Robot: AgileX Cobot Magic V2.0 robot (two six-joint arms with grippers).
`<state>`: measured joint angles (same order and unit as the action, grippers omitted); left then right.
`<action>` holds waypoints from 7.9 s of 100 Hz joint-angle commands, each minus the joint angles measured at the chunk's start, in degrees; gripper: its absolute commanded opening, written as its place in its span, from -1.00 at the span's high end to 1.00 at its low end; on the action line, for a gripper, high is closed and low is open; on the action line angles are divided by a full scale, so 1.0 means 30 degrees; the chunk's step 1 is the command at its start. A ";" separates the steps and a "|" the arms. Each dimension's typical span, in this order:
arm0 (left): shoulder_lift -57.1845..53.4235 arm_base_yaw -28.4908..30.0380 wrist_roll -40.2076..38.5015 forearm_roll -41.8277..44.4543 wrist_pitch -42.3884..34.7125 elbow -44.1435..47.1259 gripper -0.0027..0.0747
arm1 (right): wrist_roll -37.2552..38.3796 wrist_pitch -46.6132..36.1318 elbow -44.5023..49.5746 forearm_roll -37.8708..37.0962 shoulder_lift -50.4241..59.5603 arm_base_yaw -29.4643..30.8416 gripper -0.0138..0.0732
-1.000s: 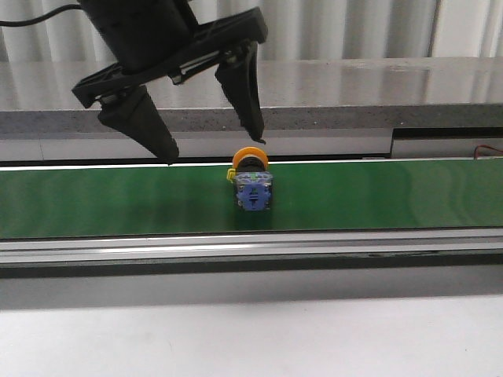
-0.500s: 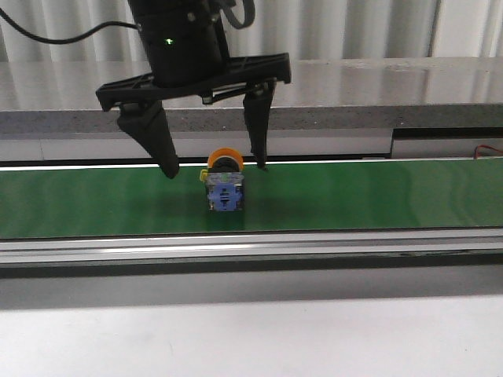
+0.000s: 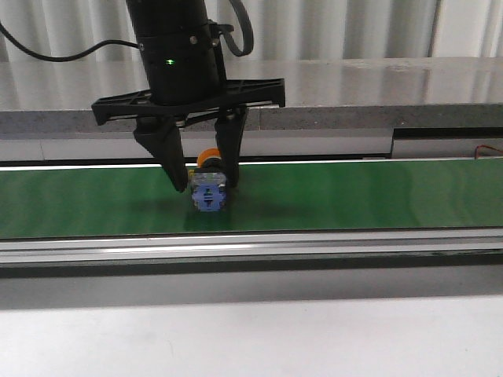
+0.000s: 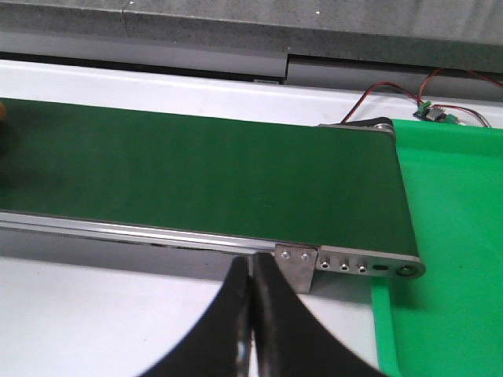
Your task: Move button from right to left
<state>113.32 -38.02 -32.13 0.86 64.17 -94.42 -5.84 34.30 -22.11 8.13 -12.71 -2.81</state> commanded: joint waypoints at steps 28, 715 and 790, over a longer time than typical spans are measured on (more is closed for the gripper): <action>-0.0866 -0.0093 -0.0197 0.0025 0.0033 -0.0607 0.69 | -0.0254 -0.1536 -0.0429 0.0119 -0.0177 0.0034 0.84; -3.7399 1.1504 1.3639 -0.3264 -1.3320 2.5527 0.99 | -0.0254 -0.1536 -0.0429 0.0119 -0.0177 0.0034 0.84; -3.8439 1.1541 1.1169 -0.0802 -2.0164 3.2275 0.99 | -0.0254 -0.1531 -0.0420 0.0119 -0.0193 0.0034 0.84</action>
<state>-0.26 -3.00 2.16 -1.47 8.04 0.19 -5.84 34.30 -21.99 8.13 -12.71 -2.81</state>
